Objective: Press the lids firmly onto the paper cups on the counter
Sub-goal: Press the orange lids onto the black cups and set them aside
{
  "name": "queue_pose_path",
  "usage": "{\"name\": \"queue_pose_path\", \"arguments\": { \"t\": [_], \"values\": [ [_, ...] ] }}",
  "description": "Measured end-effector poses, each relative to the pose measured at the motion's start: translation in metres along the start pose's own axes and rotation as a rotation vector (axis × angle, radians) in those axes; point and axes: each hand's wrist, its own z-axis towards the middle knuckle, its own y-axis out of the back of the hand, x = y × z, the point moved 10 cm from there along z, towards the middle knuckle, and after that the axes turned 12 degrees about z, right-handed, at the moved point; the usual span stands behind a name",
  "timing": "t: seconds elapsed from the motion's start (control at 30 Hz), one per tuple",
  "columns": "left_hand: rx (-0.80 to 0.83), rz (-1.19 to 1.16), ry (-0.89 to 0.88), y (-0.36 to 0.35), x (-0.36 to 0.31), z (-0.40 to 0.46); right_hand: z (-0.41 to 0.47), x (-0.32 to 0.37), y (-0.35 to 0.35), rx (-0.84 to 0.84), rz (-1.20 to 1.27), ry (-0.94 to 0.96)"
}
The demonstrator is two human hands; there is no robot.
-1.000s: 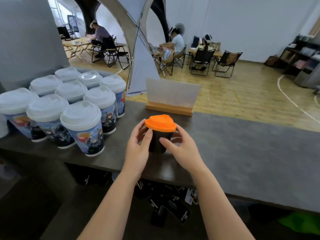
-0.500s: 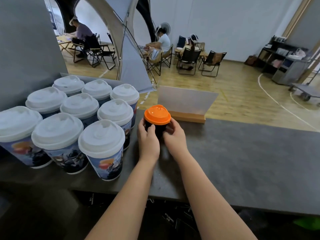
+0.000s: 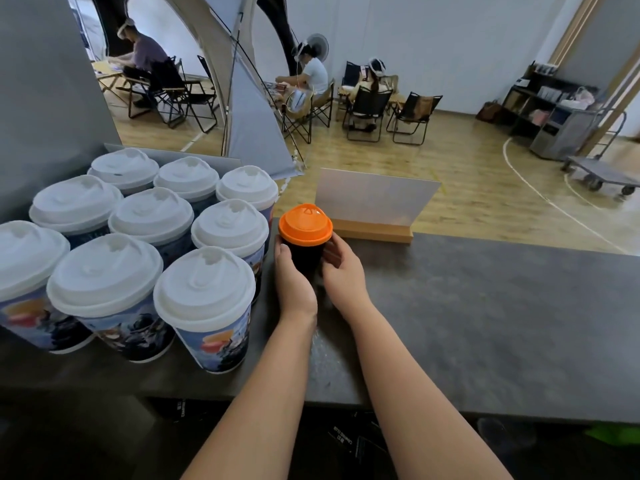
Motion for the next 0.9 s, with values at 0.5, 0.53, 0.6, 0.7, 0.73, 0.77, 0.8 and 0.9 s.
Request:
{"name": "queue_pose_path", "arguments": {
  "t": [0.5,0.53,0.6,0.7,0.73,0.77,0.8,0.9],
  "values": [
    [-0.053,0.184,0.214,-0.021,0.014,-0.098,-0.083,0.025,0.123,-0.166,0.13,-0.054],
    [-0.012,0.219,0.213,-0.037,0.016,-0.11,-0.093,0.029,0.145,-0.195,0.136,-0.048],
    [0.114,0.278,0.221,-0.077,0.021,-0.136,-0.112,0.037,0.193,-0.267,0.139,-0.024],
    [0.357,0.347,0.231,-0.145,0.035,-0.188,-0.147,0.052,0.276,-0.424,0.128,0.029],
    [0.425,0.366,0.228,-0.167,0.04,-0.209,-0.162,0.055,0.305,-0.479,0.127,0.041],
    [0.481,0.378,0.227,-0.188,0.045,-0.231,-0.177,0.059,0.334,-0.529,0.131,0.052],
    [0.527,0.383,0.23,-0.209,0.05,-0.254,-0.194,0.062,0.362,-0.574,0.132,0.062],
    [0.658,0.397,0.241,-0.269,0.069,-0.33,-0.251,0.075,0.449,-0.701,0.106,0.091]
  ]
}}
